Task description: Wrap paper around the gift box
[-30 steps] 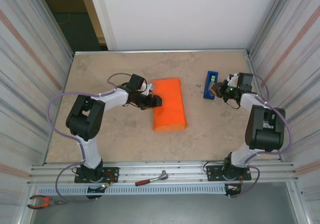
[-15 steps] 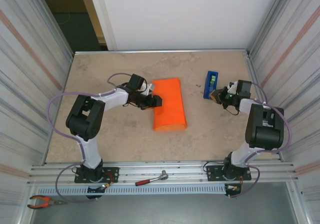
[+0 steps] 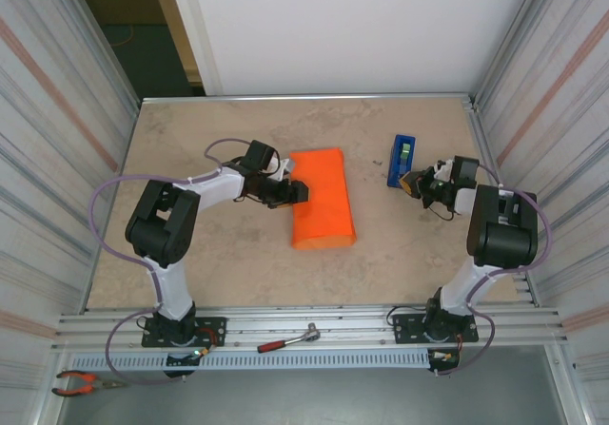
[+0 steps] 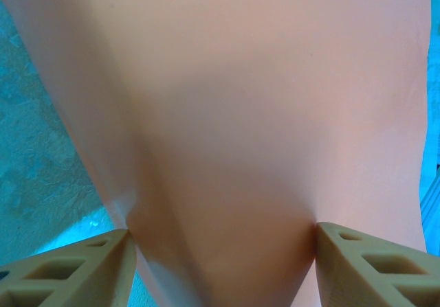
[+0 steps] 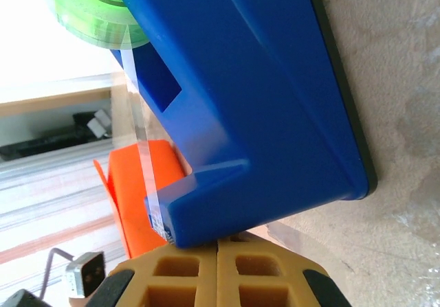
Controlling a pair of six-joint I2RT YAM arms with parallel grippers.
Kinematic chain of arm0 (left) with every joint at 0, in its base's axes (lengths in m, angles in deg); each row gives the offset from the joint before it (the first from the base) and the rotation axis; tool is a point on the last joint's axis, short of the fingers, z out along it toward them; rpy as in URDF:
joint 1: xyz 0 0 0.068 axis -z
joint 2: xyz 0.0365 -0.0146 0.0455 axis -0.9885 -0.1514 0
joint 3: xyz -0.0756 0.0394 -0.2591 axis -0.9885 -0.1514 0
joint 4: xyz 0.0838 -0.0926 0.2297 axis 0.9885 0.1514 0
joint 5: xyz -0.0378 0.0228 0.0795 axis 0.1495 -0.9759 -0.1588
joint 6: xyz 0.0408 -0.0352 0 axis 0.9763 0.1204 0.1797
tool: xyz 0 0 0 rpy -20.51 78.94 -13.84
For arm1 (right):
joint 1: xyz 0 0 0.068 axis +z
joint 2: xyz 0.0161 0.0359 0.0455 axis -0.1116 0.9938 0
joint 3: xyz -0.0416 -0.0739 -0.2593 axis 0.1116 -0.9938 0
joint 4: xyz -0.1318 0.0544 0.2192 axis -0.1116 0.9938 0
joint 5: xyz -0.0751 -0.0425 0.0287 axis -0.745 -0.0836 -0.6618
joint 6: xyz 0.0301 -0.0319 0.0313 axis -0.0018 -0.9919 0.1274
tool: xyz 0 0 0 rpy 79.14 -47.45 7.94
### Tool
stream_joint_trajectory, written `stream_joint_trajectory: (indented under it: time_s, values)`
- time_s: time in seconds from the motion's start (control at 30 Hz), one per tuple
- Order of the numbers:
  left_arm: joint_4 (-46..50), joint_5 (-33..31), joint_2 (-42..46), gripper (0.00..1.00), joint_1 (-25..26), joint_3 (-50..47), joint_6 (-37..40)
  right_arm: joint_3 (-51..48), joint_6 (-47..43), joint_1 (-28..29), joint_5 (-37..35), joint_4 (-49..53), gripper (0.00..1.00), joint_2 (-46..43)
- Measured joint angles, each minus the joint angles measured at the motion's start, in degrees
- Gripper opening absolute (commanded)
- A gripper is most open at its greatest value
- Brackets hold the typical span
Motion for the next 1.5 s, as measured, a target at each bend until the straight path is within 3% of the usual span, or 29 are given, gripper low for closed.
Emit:
stream_joint_trajectory:
  time_s: [0.23,0.5,0.63,0.9,1.5]
  values:
    - [-0.04,0.00,0.00,0.66,0.00,-0.04,0.00,-1.77,6.71,-0.09,4.76,-9.27,0.00,4.33]
    - [-0.20,0.00,0.17,0.66,0.00,-0.26,0.02,-3.72,8.96,2.67,-0.20,-12.79,0.00,7.19]
    - [-0.20,-0.07,0.24,0.66,0.00,-0.26,0.02,-0.57,4.96,4.44,-0.87,-4.94,0.00,3.58]
    - [-0.46,-0.28,0.37,0.66,0.00,-0.48,0.02,15.41,-10.03,13.11,-0.13,12.85,0.00,-2.43]
    - [-0.52,-0.35,0.37,0.66,0.00,-0.48,0.02,30.77,-30.75,21.99,1.55,39.01,0.00,4.81]
